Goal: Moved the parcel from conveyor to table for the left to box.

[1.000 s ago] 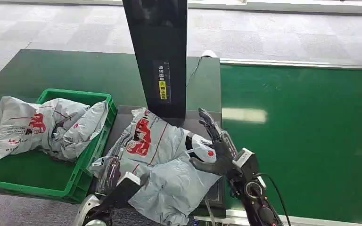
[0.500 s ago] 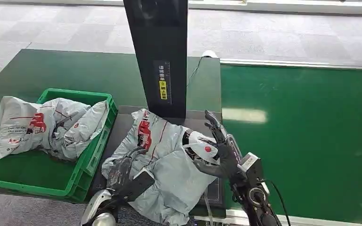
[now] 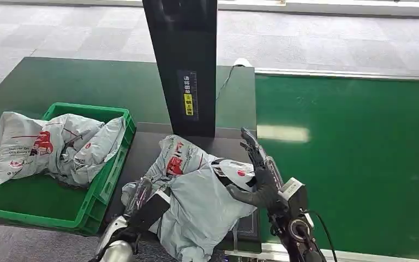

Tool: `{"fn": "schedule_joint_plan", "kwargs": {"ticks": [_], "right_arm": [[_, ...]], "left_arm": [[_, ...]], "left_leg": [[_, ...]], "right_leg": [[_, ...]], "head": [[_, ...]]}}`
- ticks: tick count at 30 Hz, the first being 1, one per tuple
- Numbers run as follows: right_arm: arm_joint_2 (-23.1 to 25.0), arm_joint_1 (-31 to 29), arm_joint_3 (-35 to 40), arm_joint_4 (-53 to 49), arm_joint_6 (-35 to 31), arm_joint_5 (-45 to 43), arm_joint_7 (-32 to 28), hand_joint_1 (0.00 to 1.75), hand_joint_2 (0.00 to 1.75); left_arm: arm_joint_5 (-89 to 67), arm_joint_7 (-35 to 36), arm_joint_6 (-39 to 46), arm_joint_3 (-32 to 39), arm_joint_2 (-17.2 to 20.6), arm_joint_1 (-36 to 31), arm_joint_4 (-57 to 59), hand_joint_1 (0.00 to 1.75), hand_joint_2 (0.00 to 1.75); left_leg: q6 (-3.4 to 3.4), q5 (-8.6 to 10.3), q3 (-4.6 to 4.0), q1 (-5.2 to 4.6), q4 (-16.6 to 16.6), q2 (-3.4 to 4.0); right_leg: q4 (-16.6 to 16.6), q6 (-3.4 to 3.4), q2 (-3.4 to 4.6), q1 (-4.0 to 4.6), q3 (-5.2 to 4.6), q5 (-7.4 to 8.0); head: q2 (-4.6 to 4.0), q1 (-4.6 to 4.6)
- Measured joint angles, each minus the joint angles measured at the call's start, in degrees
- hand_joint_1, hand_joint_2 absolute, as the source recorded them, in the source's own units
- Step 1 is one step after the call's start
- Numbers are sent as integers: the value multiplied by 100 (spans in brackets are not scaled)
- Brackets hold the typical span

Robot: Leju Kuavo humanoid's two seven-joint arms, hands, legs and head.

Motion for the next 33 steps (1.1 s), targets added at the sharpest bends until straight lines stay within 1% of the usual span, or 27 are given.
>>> {"fn": "schedule_joint_plan", "kwargs": {"ticks": [2,8,10,12,14,16,21,27,30,33], "right_arm": [[-11,0,-2,0,-2,-11,0,0,175],[-26,-1,-2,0,-4,-24,0,0,175],[-26,-1,-2,0,-4,-35,0,0,175],[-31,1,-2,0,-4,-53,0,0,175],[-39,9,-2,-2,-9,-74,0,0,175],[-46,34,-4,-15,-11,-90,0,0,175],[-57,48,-7,-33,-22,-92,0,0,175],[-59,62,-7,-35,-26,-94,0,0,175],[-57,63,-7,-48,-26,-96,0,0,175],[-59,54,-9,-50,-24,-109,15,0,175]], "left_arm": [[152,-184,-2,2,26,30,-66,175,175],[215,-252,-2,2,68,84,-197,175,175],[261,-377,61,2,76,106,-221,175,175],[230,-585,294,2,94,149,-328,175,175],[17,-857,818,2,131,230,-589,175,175],[-65,-954,1082,4,175,290,-849,175,175],[-98,-971,1141,13,245,385,-1196,175,175],[-108,-984,1173,20,273,421,-1294,175,175],[-338,-1151,1598,22,291,452,-1375,175,175],[-476,-1338,2152,65,324,548,-1704,175,175]], "left_leg": [[0,0,0,0,0,1],[0,0,-2,0,0,1],[0,0,-2,0,0,1],[0,0,-4,0,0,1],[0,0,-4,0,0,2],[0,0,-6,0,0,0],[0,0,-6,0,0,1],[0,0,-6,0,0,1],[0,0,-8,0,0,1],[0,0,-10,0,0,1]], "right_leg": [[0,0,0,0,-1,0],[0,0,0,0,-3,0],[0,0,1,0,-3,0],[0,0,1,0,-4,0],[0,0,1,0,-5,0],[0,0,0,0,-6,0],[0,0,1,1,-7,0],[0,0,1,1,-7,0],[1,0,1,1,-7,0],[1,0,1,1,-9,0]], "head": [[0,0],[0,2],[0,0],[0,2],[0,0],[0,2],[0,2],[0,0],[0,0],[0,0]]}}
